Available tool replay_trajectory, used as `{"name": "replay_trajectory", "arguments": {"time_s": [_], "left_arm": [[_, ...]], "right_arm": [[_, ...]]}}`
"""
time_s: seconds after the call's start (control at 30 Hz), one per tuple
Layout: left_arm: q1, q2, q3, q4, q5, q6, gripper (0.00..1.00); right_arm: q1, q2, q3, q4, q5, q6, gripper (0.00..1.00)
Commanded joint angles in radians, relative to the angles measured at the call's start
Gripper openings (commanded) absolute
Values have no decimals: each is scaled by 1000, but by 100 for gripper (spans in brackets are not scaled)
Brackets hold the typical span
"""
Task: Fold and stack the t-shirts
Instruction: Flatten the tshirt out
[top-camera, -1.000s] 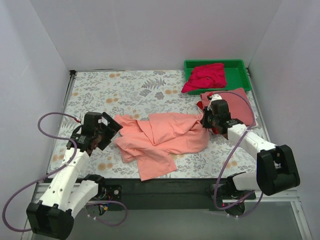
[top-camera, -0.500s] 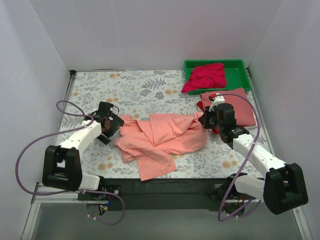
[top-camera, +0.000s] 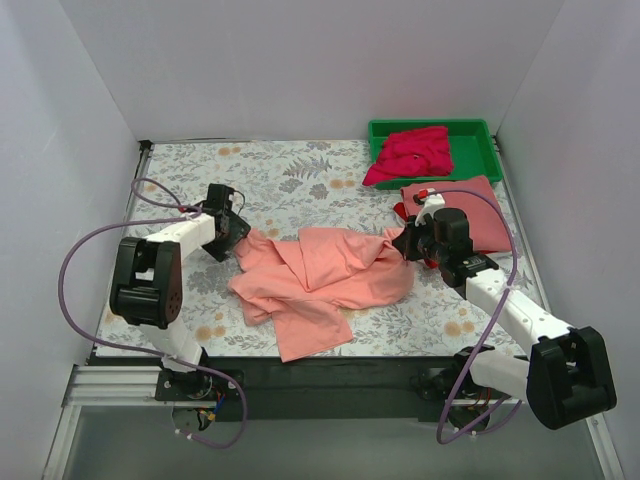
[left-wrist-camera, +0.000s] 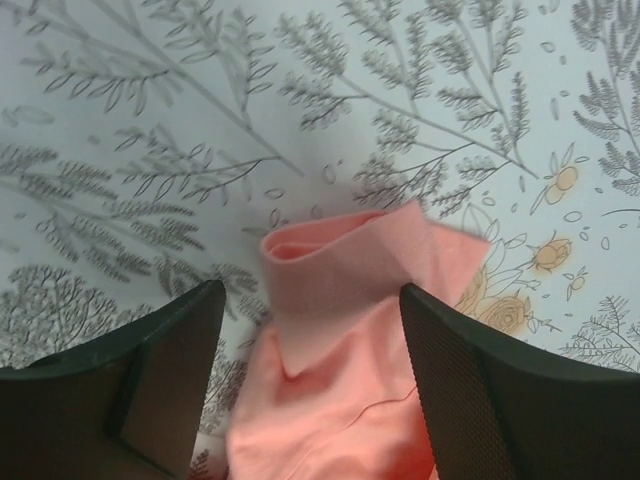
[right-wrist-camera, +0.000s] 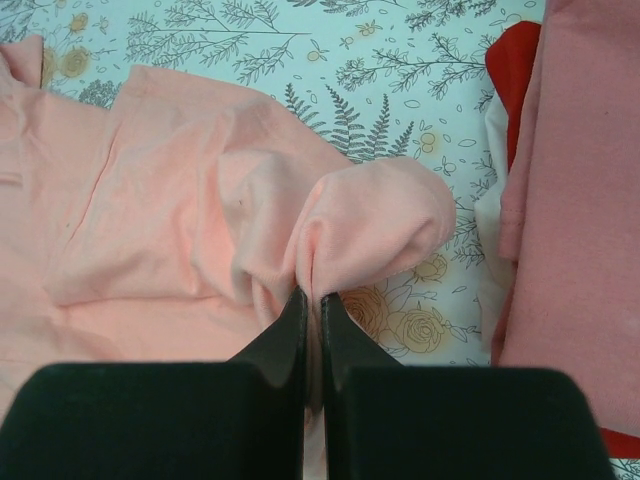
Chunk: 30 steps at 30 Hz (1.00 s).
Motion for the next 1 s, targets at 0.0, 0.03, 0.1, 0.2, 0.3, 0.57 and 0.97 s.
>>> {"name": "replay_trajectory", "arguments": {"time_s": [0.0,0.03,0.1,0.2,0.3,0.57,0.97], "left_arm": [[4,60,45,35,-20,43,68],[5,86,57,35,-18,46,62],[4,103,73,37,-6,59,20],[4,105,102,28,9,92,0],[4,32,128,-14,-35,108,0],[2,-469,195,-155,-176,82,0],[-4,-990,560,-253,-50,138,0]], "right_arm": [[2,5,7,33,-17,-16,1],[4,5,9,33,-19,-18,1],[4,1,10,33,-22,-16,1],[2,-1,16,33,-16,-24,1],[2,-13,38,19,-36,-31,1],[9,-241,153,-98,-47,-41,1],[12,-596,446,-280,-192,41,1]]}}
